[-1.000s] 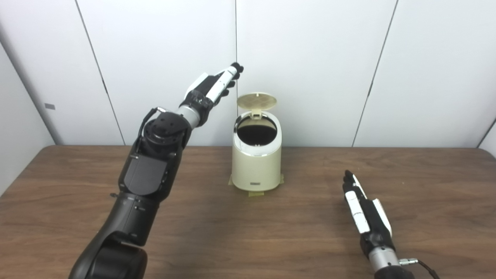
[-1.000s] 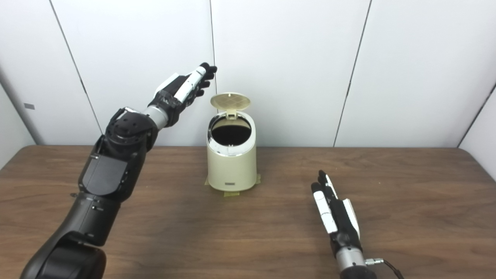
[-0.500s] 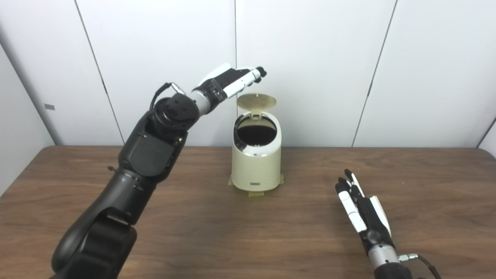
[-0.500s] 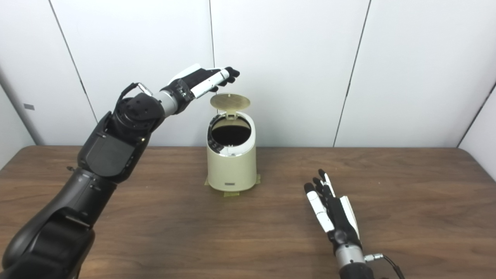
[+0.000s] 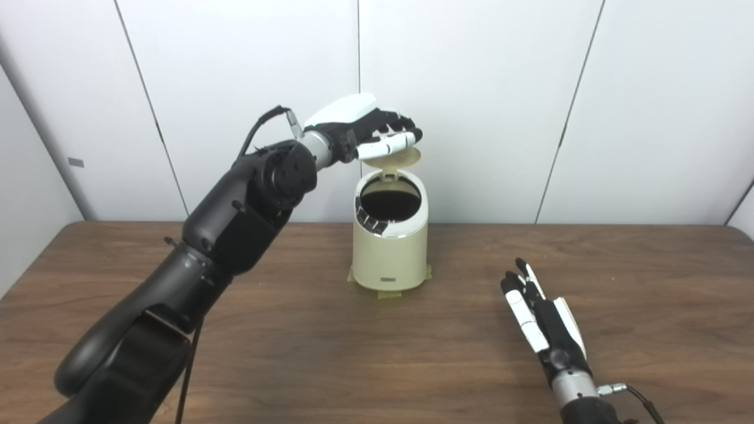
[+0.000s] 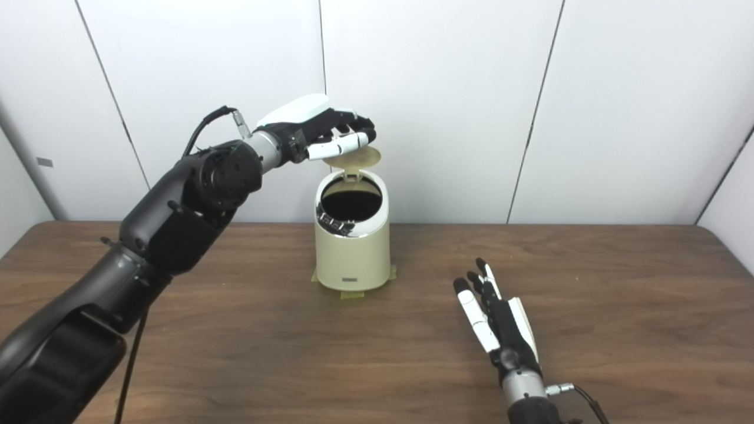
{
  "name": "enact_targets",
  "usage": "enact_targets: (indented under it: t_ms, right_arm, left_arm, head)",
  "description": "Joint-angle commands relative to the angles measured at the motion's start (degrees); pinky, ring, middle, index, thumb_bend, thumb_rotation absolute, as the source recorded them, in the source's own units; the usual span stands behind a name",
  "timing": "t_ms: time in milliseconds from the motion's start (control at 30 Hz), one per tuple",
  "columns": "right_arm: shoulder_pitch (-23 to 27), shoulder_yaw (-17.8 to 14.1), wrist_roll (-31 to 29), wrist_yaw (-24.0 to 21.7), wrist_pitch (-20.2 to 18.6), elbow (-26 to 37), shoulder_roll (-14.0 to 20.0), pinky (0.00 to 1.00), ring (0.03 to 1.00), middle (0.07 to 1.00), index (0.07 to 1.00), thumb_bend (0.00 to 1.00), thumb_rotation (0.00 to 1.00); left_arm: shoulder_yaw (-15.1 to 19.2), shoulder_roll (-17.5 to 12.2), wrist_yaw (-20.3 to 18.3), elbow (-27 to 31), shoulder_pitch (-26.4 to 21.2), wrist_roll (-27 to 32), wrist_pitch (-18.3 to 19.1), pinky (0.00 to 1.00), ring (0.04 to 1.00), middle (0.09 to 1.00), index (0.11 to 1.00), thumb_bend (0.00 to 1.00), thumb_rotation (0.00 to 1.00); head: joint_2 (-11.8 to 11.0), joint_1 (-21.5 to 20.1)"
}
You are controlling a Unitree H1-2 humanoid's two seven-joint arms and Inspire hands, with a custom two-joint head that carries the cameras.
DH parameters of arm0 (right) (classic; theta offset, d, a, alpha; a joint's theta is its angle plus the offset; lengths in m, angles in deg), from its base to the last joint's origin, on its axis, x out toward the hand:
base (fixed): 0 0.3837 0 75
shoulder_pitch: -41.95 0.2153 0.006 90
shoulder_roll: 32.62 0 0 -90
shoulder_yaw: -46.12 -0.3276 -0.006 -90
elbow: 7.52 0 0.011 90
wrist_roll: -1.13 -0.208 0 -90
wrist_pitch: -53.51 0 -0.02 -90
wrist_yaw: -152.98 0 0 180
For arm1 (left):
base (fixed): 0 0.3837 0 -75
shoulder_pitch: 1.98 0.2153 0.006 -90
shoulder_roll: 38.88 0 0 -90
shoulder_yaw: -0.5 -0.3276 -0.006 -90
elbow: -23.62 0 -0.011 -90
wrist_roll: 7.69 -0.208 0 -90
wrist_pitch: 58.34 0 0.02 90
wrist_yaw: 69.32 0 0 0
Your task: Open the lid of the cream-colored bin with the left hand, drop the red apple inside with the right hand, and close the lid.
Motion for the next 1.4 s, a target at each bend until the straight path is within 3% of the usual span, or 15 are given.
enact_targets:
  t_ms: [0, 267, 533, 800, 1200, 1367]
  right_arm:
    - [2.2, 0.2, -0.4, -0.5, -0.3, 0.8, -0.4, 0.97, 0.952, 0.937, 1.000, 0.58, 1.00]
    - [2.5, 1.4, 0.9, -0.1, 0.1, 0.8, -0.4, 0.99, 0.961, 0.939, 1.000, 0.62, 1.00]
    - [2.7, 2.0, 1.2, 0.3, 0.6, 0.3, -0.7, 1.00, 0.966, 0.931, 1.000, 0.62, 1.00]
    - [2.8, 1.7, 1.4, 0.4, 0.2, 0.3, -0.5, 1.00, 0.955, 0.929, 1.000, 0.62, 1.00]
    - [2.8, 1.5, 1.6, 0.2, 0.0, 0.0, 0.0, 1.00, 0.953, 0.931, 1.000, 0.61, 1.00]
    - [2.8, 1.6, 2.0, 0.2, -1.4, 0.3, -0.4, 1.00, 0.955, 0.928, 1.000, 0.63, 1.00]
  left_arm:
    - [-0.2, -1.6, 1.6, 1.0, -4.6, -3.6, -2.9, 0.84, 0.854, 0.859, 0.854, 0.43, 1.00]
    - [-0.2, -2.8, -1.5, 4.2, -3.2, -10.3, -2.7, 0.89, 0.874, 0.866, 0.871, 0.48, 1.00]
    - [-0.2, -4.1, -3.6, 6.7, -1.6, -15.0, -3.1, 0.85, 0.867, 0.863, 0.852, 0.50, 1.00]
    - [2.2, -3.9, -5.6, 9.7, 1.3, -14.3, -3.1, 0.78, 0.822, 0.822, 0.830, 0.52, 1.00]
    - [3.6, -3.6, -8.8, 13.4, 4.7, -13.2, -3.2, 0.78, 0.819, 0.826, 0.837, 0.48, 1.00]
    - [2.8, -3.9, -8.9, 14.7, 5.9, -14.5, -5.4, 0.86, 0.821, 0.812, 0.826, 0.50, 1.00]
  head:
    - [0.0, -0.2]
    - [0.2, -1.1]
    - [0.5, -1.4]
    - [0.7, -1.4]
    - [1.4, -1.6]
    - [1.7, -1.8]
